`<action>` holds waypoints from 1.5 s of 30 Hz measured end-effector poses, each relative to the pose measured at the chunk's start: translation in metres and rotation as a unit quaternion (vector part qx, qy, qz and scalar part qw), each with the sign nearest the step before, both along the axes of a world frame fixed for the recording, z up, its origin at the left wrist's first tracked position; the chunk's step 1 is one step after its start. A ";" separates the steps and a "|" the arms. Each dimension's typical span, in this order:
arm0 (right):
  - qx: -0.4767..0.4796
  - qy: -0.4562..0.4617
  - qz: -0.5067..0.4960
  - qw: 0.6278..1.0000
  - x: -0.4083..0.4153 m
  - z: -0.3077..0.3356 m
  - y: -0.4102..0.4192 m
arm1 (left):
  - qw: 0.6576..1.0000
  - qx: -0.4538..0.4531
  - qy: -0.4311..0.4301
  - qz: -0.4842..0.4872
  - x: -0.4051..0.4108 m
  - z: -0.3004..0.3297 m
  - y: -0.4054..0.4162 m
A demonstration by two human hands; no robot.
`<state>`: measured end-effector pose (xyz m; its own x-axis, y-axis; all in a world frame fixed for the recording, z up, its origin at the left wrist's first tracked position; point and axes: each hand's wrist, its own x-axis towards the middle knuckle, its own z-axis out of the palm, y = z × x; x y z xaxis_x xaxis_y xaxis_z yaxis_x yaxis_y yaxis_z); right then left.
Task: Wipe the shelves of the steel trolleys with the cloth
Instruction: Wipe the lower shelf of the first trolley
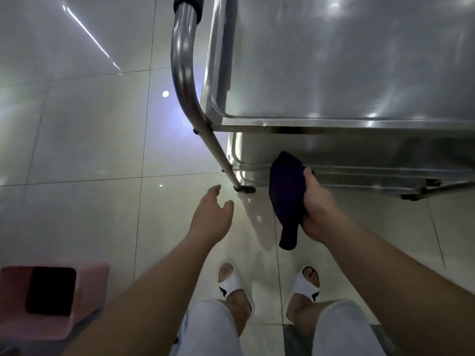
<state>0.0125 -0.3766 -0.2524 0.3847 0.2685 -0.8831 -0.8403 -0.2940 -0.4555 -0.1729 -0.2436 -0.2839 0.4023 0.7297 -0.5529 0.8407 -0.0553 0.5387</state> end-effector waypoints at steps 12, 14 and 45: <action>0.138 -0.081 -0.057 0.986 0.037 -0.129 0.064 | 0.970 0.087 -0.220 0.053 0.044 -0.128 0.081; 0.140 -0.096 -0.059 0.984 0.048 -0.140 0.077 | 0.958 0.109 -0.262 0.049 0.052 -0.137 0.087; -0.124 -0.658 0.534 0.516 0.036 -0.241 0.229 | 0.857 0.206 -0.445 0.156 0.106 -0.163 0.115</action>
